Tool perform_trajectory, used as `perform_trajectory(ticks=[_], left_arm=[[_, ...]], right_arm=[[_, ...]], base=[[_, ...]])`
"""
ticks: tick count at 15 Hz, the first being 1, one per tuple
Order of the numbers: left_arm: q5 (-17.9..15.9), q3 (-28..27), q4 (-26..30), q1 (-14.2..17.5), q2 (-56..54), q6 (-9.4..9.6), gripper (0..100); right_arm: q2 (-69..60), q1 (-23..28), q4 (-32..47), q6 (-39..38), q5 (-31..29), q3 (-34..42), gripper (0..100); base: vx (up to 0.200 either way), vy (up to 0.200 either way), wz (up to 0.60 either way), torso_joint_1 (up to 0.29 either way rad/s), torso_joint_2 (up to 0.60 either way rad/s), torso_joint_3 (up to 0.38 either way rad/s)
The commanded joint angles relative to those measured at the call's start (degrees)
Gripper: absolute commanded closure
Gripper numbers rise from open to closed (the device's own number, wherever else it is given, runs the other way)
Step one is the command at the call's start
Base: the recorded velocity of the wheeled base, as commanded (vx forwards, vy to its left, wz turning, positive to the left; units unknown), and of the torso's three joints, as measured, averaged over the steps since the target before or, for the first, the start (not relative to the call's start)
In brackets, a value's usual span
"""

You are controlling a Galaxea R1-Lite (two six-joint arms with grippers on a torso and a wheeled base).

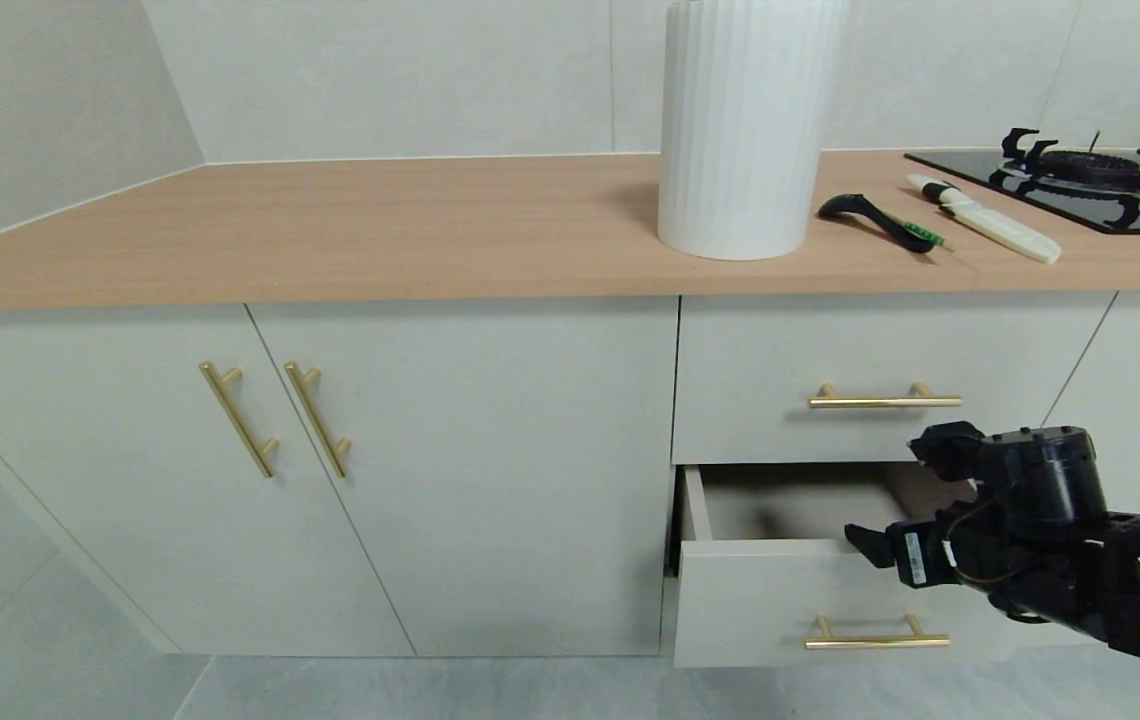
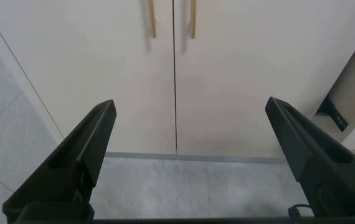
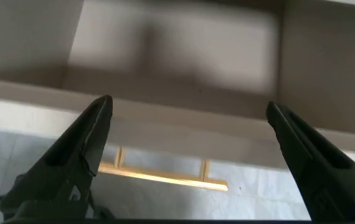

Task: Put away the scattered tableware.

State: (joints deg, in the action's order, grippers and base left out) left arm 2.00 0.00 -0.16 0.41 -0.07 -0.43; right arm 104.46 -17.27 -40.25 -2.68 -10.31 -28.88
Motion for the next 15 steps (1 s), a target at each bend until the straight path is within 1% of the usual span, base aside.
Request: perform_trajectory(ticks=[1, 5, 7, 8, 9, 13, 14, 15], left_arm=[[0.02, 0.0, -0.02, 0.02, 0.07, -0.01, 0], [0.02, 0.0, -0.02, 0.02, 0.07, -0.01, 0], [0.02, 0.0, -0.02, 0.02, 0.07, -0.01, 0], [0.02, 0.0, -0.02, 0.02, 0.07, -0.01, 0], [0.02, 0.0, -0.02, 0.02, 0.07, -0.01, 0], [0.02, 0.0, -0.02, 0.02, 0.07, -0.01, 0], [0.02, 0.0, -0.02, 0.02, 0.07, -0.01, 0], [0.02, 0.0, -0.02, 0.02, 0.07, -0.01, 0]], right_arm=[[2.41, -0.39, 0.44, 0.05, 0.03, 0.32, 0], [-0.31, -0.48, 2.72, 0.13, 0.03, 0.67, 0], [-3.74, -0.39, 9.84, 0.22, 0.03, -0.56, 0], [-5.94, -0.39, 15.73, 0.22, 0.29, -1.97, 0], [-7.43, -0.39, 19.77, 0.22, 0.47, -3.02, 0], [-13.58, -0.83, 46.23, 0.66, 3.81, -9.79, 0], [-14.37, -1.18, 54.4, 2.24, 3.9, -11.46, 0], [-14.46, -1.18, 57.22, 3.91, 3.9, -11.73, 0]], base=[[0.0, 0.0, 0.0, 0.0, 0.0, 0.0], [0.0, 0.0, 0.0, 0.0, 0.0, 0.0], [0.0, 0.0, 0.0, 0.0, 0.0, 0.0], [0.0, 0.0, 0.0, 0.0, 0.0, 0.0], [0.0, 0.0, 0.0, 0.0, 0.0, 0.0], [0.0, 0.0, 0.0, 0.0, 0.0, 0.0], [0.0, 0.0, 0.0, 0.0, 0.0, 0.0], [0.0, 0.0, 0.0, 0.0, 0.0, 0.0]])
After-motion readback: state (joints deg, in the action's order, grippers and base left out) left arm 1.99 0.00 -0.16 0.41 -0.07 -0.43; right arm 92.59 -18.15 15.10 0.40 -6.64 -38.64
